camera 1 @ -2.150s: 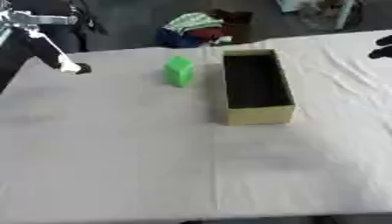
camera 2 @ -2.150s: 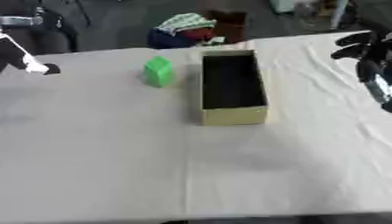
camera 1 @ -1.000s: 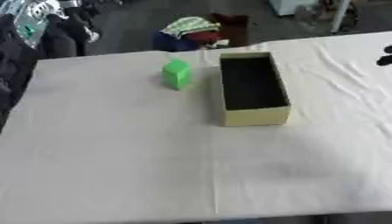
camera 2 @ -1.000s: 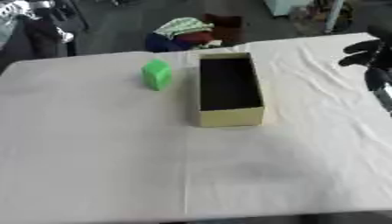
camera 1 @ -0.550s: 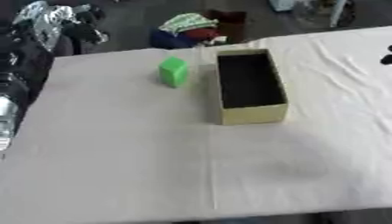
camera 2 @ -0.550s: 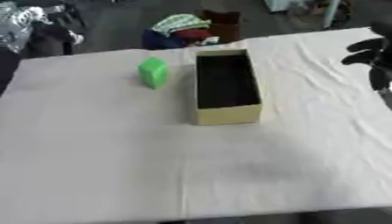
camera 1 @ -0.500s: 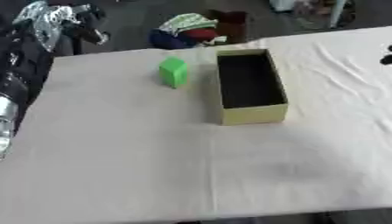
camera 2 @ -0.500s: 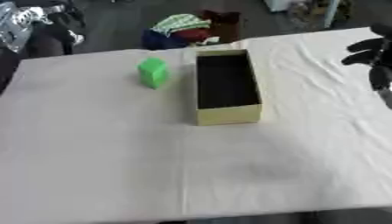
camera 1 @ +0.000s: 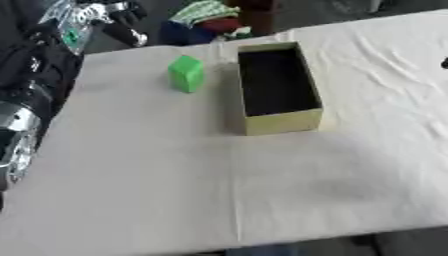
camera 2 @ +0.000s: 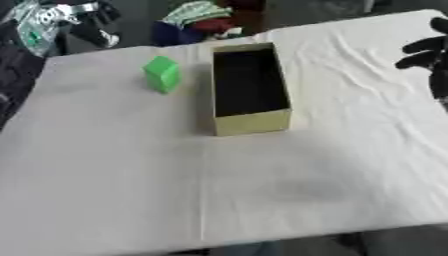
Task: Pick up objects on the table and place them in the box.
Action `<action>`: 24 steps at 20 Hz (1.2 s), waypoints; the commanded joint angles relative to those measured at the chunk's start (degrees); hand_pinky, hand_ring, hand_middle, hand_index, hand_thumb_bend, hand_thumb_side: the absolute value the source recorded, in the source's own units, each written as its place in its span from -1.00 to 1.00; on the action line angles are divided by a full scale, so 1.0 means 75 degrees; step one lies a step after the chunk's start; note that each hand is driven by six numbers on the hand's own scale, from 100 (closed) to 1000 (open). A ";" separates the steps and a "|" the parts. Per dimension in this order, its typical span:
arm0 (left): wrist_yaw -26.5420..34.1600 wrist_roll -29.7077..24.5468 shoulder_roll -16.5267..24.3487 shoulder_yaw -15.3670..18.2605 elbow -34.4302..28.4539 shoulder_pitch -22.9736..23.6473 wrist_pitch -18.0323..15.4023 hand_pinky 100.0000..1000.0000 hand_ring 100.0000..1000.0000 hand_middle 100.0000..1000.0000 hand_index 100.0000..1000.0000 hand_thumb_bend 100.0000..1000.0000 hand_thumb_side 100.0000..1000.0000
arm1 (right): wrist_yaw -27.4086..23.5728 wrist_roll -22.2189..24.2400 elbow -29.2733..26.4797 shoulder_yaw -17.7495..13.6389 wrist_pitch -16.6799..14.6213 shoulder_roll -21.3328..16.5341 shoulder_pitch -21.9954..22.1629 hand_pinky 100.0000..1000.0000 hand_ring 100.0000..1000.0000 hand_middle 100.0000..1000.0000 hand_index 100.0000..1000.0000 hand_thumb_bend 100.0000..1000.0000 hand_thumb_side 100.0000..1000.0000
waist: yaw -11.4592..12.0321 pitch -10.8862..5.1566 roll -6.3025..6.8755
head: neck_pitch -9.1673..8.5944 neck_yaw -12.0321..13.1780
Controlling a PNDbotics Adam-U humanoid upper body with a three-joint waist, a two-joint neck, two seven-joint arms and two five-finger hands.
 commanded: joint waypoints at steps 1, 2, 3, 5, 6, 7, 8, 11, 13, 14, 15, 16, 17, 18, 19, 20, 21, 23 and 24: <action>-0.0057 -0.0021 0.0091 -0.0020 -0.0178 -0.0199 0.0157 0.62 0.65 0.64 0.83 -0.64 0.04 | -0.0076 0.0095 -0.0142 -0.0026 -0.0067 -0.0083 -0.0187 0.69 0.42 0.48 1.00 -1.00 -0.16 | -0.0035 -0.0071 -0.0028 | 0.0037 0.0038; -0.0100 -0.0016 0.0058 -0.0025 -0.0176 -0.0196 0.0215 0.62 0.64 0.64 0.83 -0.57 0.12 | -0.0085 0.0102 -0.0145 -0.0027 -0.0065 -0.0076 -0.0198 0.69 0.42 0.48 1.00 -1.00 -0.16 | -0.0053 -0.0053 -0.0020 | 0.0037 0.0035; -0.0171 -0.0016 0.0027 -0.0040 -0.0178 -0.0190 0.0263 0.61 0.64 0.64 0.83 -0.53 0.17 | -0.0092 0.0109 -0.0151 -0.0026 -0.0060 -0.0069 -0.0206 0.69 0.42 0.48 1.00 -1.00 -0.16 | -0.0070 -0.0036 -0.0010 | 0.0037 0.0030; -0.0268 -0.0025 -0.0043 -0.0046 -0.0182 -0.0174 0.0309 0.60 0.62 0.63 0.83 -0.42 0.29 | -0.0102 0.0127 -0.0163 -0.0021 -0.0049 -0.0055 -0.0218 0.69 0.42 0.48 1.00 -1.00 -0.16 | -0.0090 -0.0012 0.0006 | 0.0037 0.0025; -0.0292 -0.0031 -0.0073 -0.0044 -0.0184 -0.0166 0.0316 0.60 0.62 0.63 0.83 -0.42 0.29 | -0.0105 0.0136 -0.0169 -0.0018 -0.0043 -0.0048 -0.0222 0.69 0.42 0.48 1.00 -1.00 -0.16 | -0.0097 -0.0004 0.0011 | 0.0037 0.0024; -0.0298 -0.0031 -0.0113 -0.0043 -0.0193 -0.0157 0.0308 0.59 0.59 0.61 0.83 -0.30 0.41 | -0.0111 0.0146 -0.0176 -0.0015 -0.0038 -0.0036 -0.0227 0.69 0.42 0.48 1.00 -1.00 -0.15 | -0.0108 0.0006 0.0014 | 0.0037 0.0019; -0.0306 -0.0028 -0.0147 -0.0051 -0.0204 -0.0147 0.0296 0.59 0.59 0.60 0.82 -0.27 0.42 | -0.0116 0.0154 -0.0183 -0.0013 -0.0033 -0.0027 -0.0231 0.69 0.42 0.48 1.00 -1.00 -0.15 | -0.0118 0.0013 0.0015 | 0.0037 0.0020; -0.0422 -0.0043 -0.0247 -0.0095 -0.0213 -0.0117 0.0299 0.56 0.56 0.58 0.81 -0.25 0.45 | -0.0119 0.0174 -0.0188 -0.0007 -0.0021 -0.0003 -0.0244 0.69 0.42 0.48 1.00 -1.00 -0.15 | -0.0148 0.0028 0.0008 | 0.0037 0.0042; -0.0593 0.0026 -0.0316 -0.0108 -0.0213 -0.0083 0.0394 0.54 0.55 0.57 0.80 -0.17 0.50 | -0.0125 0.0181 -0.0191 -0.0006 -0.0017 0.0019 -0.0253 0.69 0.42 0.48 1.00 -1.00 -0.15 | -0.0172 0.0042 0.0001 | 0.0037 0.0062; -0.0714 0.0054 -0.0355 -0.0120 -0.0197 -0.0064 0.0455 0.52 0.54 0.56 0.80 -0.14 0.50 | -0.0129 0.0187 -0.0192 -0.0003 -0.0014 0.0027 -0.0258 0.69 0.42 0.48 1.00 -1.00 -0.15 | -0.0183 0.0049 -0.0004 | 0.0037 0.0070; -0.0844 0.0060 -0.0389 -0.0137 -0.0178 -0.0044 0.0508 0.51 0.53 0.55 0.80 -0.14 0.49 | -0.0132 0.0194 -0.0190 0.0000 -0.0012 0.0030 -0.0264 0.69 0.42 0.48 1.00 -1.00 -0.15 | -0.0193 0.0056 -0.0007 | 0.0037 0.0079; -0.0965 0.0058 -0.0419 -0.0146 -0.0168 -0.0031 0.0545 0.51 0.53 0.55 0.80 -0.14 0.49 | -0.0133 0.0199 -0.0187 0.0001 -0.0010 0.0033 -0.0267 0.69 0.42 0.48 1.00 -1.00 -0.15 | -0.0199 0.0059 -0.0010 | 0.0037 0.0086; -0.1075 0.0059 -0.0449 -0.0147 -0.0163 -0.0012 0.0582 0.47 0.50 0.51 0.79 -0.11 0.53 | -0.0136 0.0200 -0.0187 -0.0002 -0.0010 0.0041 -0.0269 0.69 0.42 0.48 1.00 -1.00 -0.15 | -0.0205 0.0066 -0.0014 | 0.0037 0.0090; -0.1172 0.0066 -0.0477 -0.0143 -0.0166 0.0007 0.0616 0.46 0.49 0.50 0.79 -0.10 0.52 | -0.0140 0.0200 -0.0190 -0.0005 -0.0009 0.0049 -0.0272 0.69 0.42 0.48 1.00 -1.00 -0.15 | -0.0210 0.0071 -0.0017 | 0.0037 0.0093; -0.1262 0.0072 -0.0502 -0.0141 -0.0165 0.0029 0.0651 0.45 0.48 0.49 0.78 -0.10 0.52 | -0.0143 0.0203 -0.0193 -0.0004 -0.0007 0.0058 -0.0274 0.69 0.42 0.48 1.00 -1.00 -0.15 | -0.0212 0.0077 -0.0020 | 0.0037 0.0089; -0.1352 0.0065 -0.0526 -0.0145 -0.0155 0.0050 0.0675 0.43 0.47 0.48 0.77 -0.14 0.51 | -0.0145 0.0207 -0.0196 -0.0002 -0.0004 0.0063 -0.0278 0.69 0.42 0.48 1.00 -1.00 -0.15 | -0.0214 0.0083 -0.0021 | 0.0037 0.0088; -0.1436 0.0052 -0.0548 -0.0148 -0.0143 0.0070 0.0683 0.42 0.46 0.47 0.76 -0.16 0.49 | -0.0145 0.0213 -0.0196 0.0000 -0.0002 0.0065 -0.0280 0.69 0.42 0.48 1.00 -1.00 -0.15 | -0.0214 0.0088 -0.0020 | 0.0037 0.0085; -0.1572 0.0045 -0.0581 -0.0141 -0.0135 0.0108 0.0675 0.38 0.43 0.44 0.74 -0.21 0.50 | -0.0146 0.0219 -0.0193 -0.0001 0.0001 0.0068 -0.0281 0.69 0.42 0.48 1.00 -1.00 -0.15 | -0.0214 0.0096 -0.0022 | 0.0037 0.0079; -0.1629 0.0054 -0.0593 -0.0137 -0.0134 0.0125 0.0671 0.37 0.42 0.43 0.73 -0.21 0.50 | -0.0147 0.0220 -0.0192 -0.0003 0.0002 0.0069 -0.0282 0.69 0.42 0.48 1.00 -1.00 -0.15 | -0.0214 0.0099 -0.0023 | 0.0037 0.0077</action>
